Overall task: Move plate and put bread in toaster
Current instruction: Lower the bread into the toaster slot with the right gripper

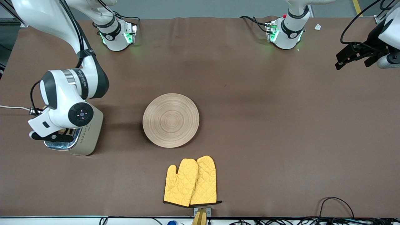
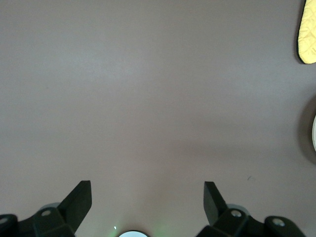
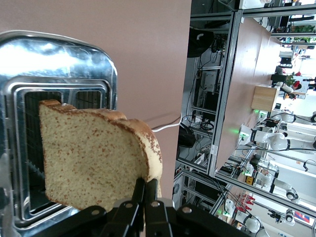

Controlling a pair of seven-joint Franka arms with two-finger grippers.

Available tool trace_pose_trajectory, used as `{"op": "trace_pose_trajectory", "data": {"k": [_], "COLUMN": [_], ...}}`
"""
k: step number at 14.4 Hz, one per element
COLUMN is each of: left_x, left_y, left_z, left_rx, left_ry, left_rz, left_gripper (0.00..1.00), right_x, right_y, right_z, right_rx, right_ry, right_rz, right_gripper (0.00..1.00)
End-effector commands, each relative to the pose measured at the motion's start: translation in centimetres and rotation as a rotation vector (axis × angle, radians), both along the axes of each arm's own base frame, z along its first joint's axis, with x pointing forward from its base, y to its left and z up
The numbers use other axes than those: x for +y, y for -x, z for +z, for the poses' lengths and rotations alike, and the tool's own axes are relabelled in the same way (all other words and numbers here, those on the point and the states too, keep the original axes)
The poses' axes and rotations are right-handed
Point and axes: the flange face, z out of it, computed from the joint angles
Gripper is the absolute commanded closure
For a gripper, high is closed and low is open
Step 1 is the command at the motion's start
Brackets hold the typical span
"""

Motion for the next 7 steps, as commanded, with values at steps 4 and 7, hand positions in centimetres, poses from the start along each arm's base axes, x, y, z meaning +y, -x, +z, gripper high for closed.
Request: {"op": "trace_pose_trajectory", "data": {"k": [4,7], "left_x": [0.3,0.3], "left_y": [0.4,0.4], "left_z": [0.9,1.0], "left_rx": [0.004,0.003], "left_ry": [0.007,0.007], "left_rz": [-0.001,0.001], "left_gripper": [0.0,0.0], "right_x": [0.7,1.4], "right_y": [-0.8,-0.7], "right_z": [-0.8,-1.9], "right_rx": [-0.021,-0.04], "right_ry": [0.02,0.019], "right_rz": [-0.023,-0.048], "right_gripper": [1.0,0.95]}}
